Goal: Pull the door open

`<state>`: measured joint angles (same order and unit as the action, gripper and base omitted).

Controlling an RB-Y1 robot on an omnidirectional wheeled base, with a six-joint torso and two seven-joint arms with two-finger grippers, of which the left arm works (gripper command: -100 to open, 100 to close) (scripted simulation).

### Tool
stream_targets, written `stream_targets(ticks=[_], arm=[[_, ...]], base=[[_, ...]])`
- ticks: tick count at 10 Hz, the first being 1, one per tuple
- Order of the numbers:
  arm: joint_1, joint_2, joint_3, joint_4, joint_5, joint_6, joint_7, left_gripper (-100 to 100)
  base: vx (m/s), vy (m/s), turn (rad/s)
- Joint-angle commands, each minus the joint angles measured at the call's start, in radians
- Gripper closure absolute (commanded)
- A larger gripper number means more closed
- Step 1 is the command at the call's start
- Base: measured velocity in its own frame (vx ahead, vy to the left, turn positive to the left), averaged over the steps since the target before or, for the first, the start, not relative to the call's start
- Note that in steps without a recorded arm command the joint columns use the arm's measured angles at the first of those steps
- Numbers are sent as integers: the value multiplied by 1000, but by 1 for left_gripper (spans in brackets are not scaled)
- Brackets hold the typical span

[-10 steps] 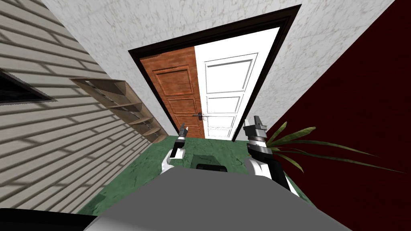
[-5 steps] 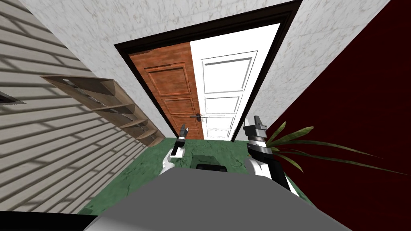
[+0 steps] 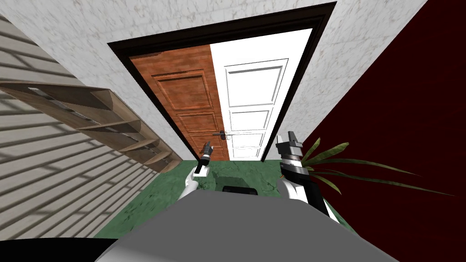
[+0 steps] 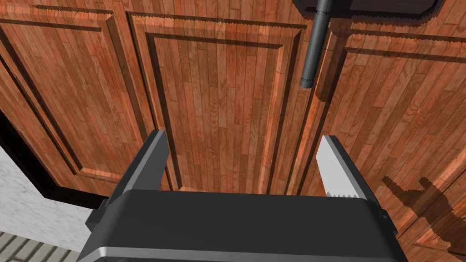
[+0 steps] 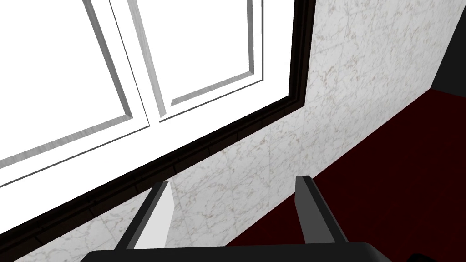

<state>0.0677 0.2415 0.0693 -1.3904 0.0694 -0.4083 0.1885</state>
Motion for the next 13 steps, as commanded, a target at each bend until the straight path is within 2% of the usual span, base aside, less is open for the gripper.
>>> stream_targets(ticks=[1, 2, 3, 7, 10, 11, 12, 13], arm=[[-16, 12, 4, 45, 3, 16, 7, -100], [-16, 12, 4, 45, 3, 16, 7, -100], [-34, 22, 7, 83, 5, 26, 11, -100], [-80, 45, 15, 176, 10, 50, 23, -100], [-104, 57, 20, 224, 13, 63, 28, -100], [-101, 54, 19, 214, 12, 61, 26, -100], [-84, 87, 50, 232, 26, 51, 40, -100], [-80, 95, 57, 237, 29, 49, 43, -100]], base=[[156, 11, -104], [127, 12, -42], [126, 20, -82], [129, 22, -82], [98, 27, -62], [51, 18, -10], [22, -11, 3], [26, -14, 5]])
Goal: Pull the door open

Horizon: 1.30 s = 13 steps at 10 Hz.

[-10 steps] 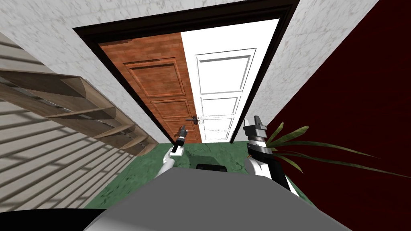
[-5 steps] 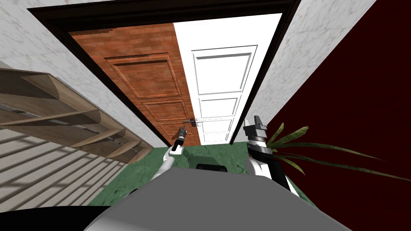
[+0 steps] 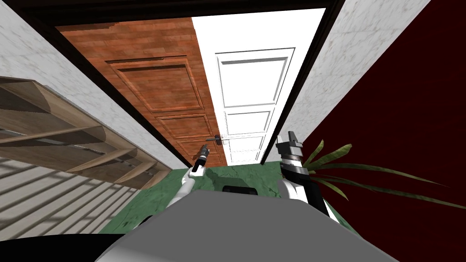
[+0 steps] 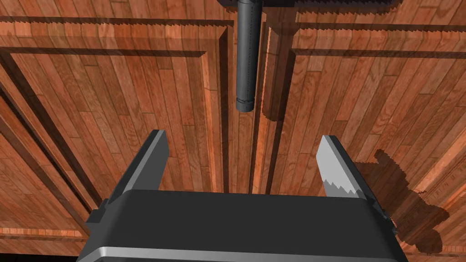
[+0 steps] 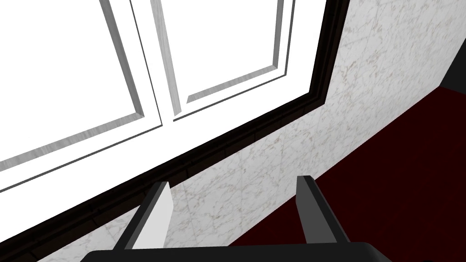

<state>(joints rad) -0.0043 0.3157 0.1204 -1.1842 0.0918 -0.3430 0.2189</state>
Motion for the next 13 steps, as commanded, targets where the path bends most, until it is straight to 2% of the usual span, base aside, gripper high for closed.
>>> stream_targets(ticks=[1, 2, 4, 5, 7, 8, 11, 12, 13], arm=[[-8, 21, 6, 30, 6, -17, 13, -100], [5, 45, 28, 44, 15, -25, 22, -100], [20, 80, 58, 70, 28, -41, 37, -100], [23, 89, 64, 80, 32, -48, 42, -100], [24, 92, 66, 85, 33, -51, 45, -100], [24, 99, 68, 98, 36, -60, 51, -100], [9, 90, 50, 110, 36, -75, 59, -100], [10, 95, 55, 112, 37, -72, 59, -100], [10, 95, 55, 112, 37, -72, 59, 100]], base=[[12, -9, 7], [32, -12, -22], [120, -6, -51], [206, -5, -114], [102, 21, -32], [119, 33, -144], [211, 40, -166], [85, 0, -34], [-9, 3, 31]])
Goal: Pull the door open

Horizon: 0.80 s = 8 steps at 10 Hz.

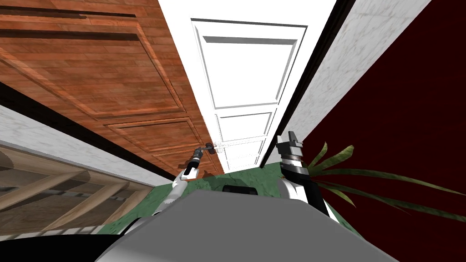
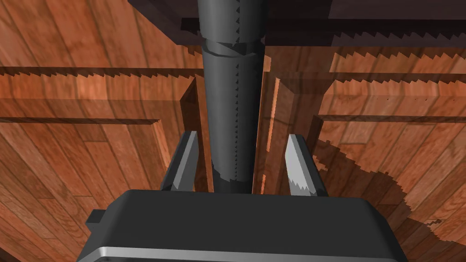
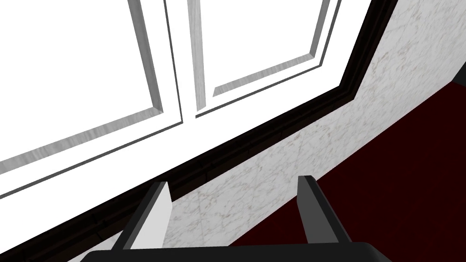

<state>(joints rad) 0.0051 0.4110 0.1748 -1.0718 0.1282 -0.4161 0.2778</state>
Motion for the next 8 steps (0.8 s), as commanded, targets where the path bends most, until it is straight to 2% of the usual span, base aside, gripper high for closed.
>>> stream_targets(ticks=[1, 5, 6, 8], arm=[[1, 0, 0, 0, 0, 1, 0, 100], [1, 0, 0, 0, 0, 1, 0, 100], [14, 15, -7, -4, 1, -2, 13, 100], [28, 32, -25, -15, 1, -9, 32, 100]], base=[[-25, 2, 3], [-13, -1, -3], [-130, 29, -71], [-209, 37, -115]])
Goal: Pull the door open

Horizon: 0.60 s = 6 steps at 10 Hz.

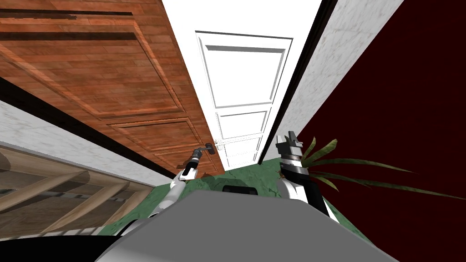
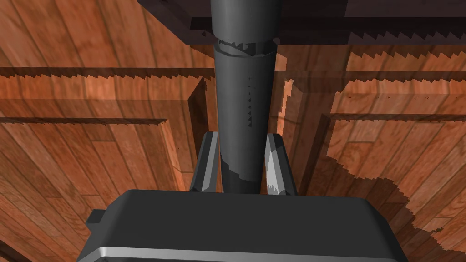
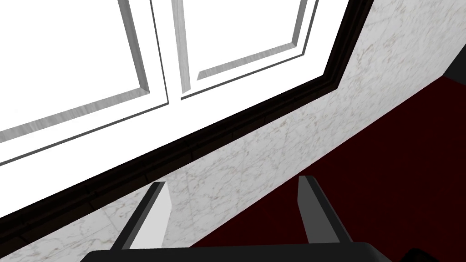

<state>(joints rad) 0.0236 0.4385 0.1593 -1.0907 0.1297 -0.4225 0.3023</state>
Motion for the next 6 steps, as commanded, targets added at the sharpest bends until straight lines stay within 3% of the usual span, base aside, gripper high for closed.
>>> stream_targets(ticks=[1, 6], arm=[[16, 13, -23, -3, -2, -7, 19, 100], [42, 46, -95, -41, -9, -28, 73, 100]], base=[[-228, 27, -128], [-197, 66, -131]])
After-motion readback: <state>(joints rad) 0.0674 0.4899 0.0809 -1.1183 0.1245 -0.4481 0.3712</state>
